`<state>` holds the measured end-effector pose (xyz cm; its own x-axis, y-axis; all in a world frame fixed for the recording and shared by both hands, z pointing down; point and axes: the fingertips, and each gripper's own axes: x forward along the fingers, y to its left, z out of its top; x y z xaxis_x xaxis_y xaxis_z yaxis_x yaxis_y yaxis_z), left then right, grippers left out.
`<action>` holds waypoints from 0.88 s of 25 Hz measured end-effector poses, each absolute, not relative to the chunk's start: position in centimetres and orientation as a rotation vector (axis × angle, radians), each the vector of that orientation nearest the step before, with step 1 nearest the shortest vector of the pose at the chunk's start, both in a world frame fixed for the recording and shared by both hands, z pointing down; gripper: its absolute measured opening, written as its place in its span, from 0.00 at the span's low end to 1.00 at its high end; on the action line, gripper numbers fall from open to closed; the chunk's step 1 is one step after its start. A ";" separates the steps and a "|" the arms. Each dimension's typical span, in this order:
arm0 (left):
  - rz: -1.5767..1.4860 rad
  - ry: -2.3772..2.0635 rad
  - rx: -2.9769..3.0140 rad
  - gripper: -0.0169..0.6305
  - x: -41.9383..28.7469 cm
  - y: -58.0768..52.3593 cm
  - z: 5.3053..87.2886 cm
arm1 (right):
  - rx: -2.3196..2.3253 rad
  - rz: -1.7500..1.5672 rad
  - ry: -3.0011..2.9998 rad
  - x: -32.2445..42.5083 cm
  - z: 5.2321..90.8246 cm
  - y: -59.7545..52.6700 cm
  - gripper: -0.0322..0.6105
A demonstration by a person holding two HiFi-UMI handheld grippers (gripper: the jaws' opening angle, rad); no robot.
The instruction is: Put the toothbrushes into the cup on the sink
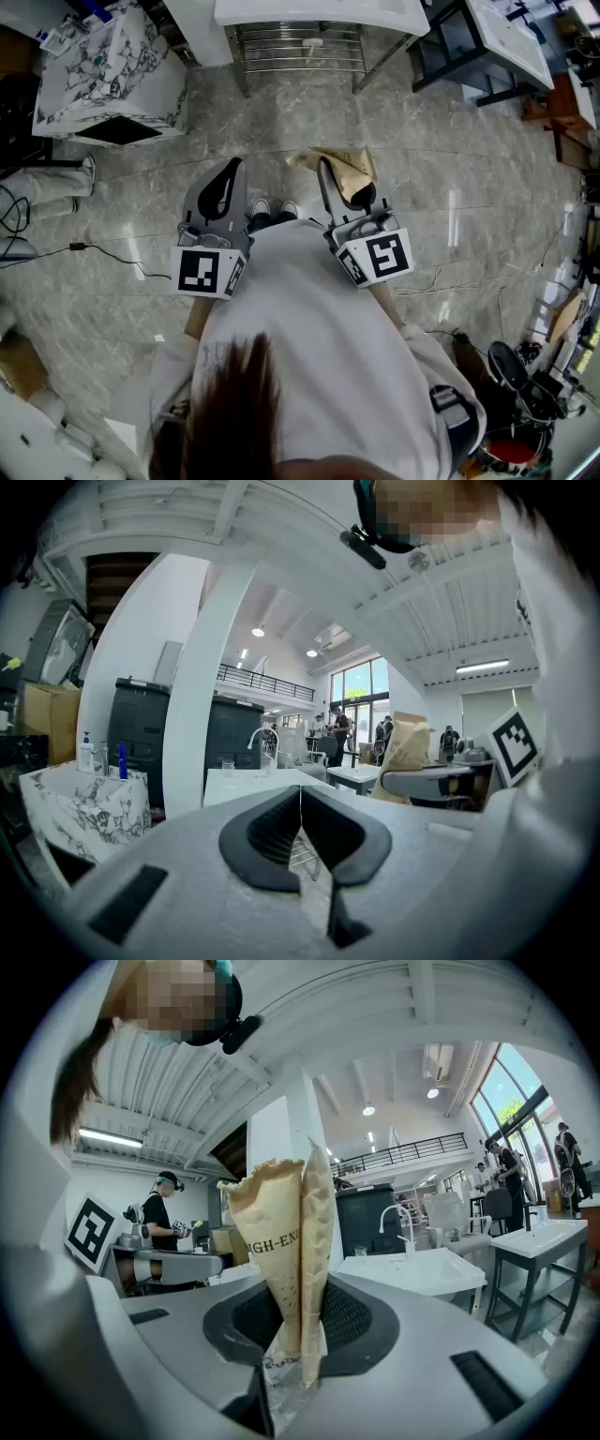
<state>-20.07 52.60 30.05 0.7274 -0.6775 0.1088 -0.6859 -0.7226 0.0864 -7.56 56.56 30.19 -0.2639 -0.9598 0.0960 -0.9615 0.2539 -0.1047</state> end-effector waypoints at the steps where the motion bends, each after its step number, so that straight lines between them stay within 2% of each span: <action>1: 0.104 -1.112 2.809 0.05 -20.0 52.6 30.0 | 1.897 0.220 -2.480 -7.6 30.2 56.5 0.19; 22: 0.109 -1.133 2.825 0.05 -17.7 52.7 30.1 | 1.880 0.196 -2.515 -5.2 30.1 56.9 0.19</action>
<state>-17.70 52.74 30.11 0.7213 -0.6851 0.1017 -0.6920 -0.7192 0.0625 -5.22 56.90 30.15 -0.2856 -0.9557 0.0706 -0.9551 0.2779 -0.1025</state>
